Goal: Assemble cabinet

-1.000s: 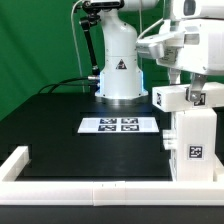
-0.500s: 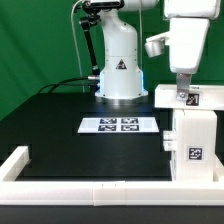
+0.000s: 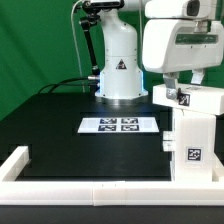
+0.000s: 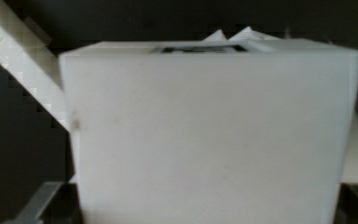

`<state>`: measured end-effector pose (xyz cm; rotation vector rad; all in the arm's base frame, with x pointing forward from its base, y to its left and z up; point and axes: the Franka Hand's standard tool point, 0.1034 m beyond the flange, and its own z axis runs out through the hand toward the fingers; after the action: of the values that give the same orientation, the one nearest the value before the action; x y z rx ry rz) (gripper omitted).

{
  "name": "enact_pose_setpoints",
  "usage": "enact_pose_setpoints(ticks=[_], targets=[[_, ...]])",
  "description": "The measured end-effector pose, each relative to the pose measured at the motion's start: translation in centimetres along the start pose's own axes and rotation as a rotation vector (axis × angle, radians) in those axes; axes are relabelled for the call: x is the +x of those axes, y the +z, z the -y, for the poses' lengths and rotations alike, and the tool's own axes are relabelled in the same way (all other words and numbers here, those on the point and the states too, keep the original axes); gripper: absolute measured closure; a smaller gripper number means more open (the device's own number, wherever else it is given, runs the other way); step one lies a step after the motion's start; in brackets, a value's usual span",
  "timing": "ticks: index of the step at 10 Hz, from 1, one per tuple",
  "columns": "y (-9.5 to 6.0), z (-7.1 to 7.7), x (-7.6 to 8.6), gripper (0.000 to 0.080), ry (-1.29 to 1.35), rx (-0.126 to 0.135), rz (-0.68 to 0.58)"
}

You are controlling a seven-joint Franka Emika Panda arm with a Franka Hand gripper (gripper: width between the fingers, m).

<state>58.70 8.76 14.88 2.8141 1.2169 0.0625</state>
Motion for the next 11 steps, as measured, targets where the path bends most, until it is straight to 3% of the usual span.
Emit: enact_pose_setpoints(ticks=[4, 8, 11], targets=[[0.0, 0.1, 0.1, 0.0235, 0.217, 0.005, -0.003], [0.0, 0.7, 0.5, 0.0235, 0.617, 0.048, -0.025], [0.0, 1.2, 0.9, 0.0235, 0.898, 0.063, -0.024]])
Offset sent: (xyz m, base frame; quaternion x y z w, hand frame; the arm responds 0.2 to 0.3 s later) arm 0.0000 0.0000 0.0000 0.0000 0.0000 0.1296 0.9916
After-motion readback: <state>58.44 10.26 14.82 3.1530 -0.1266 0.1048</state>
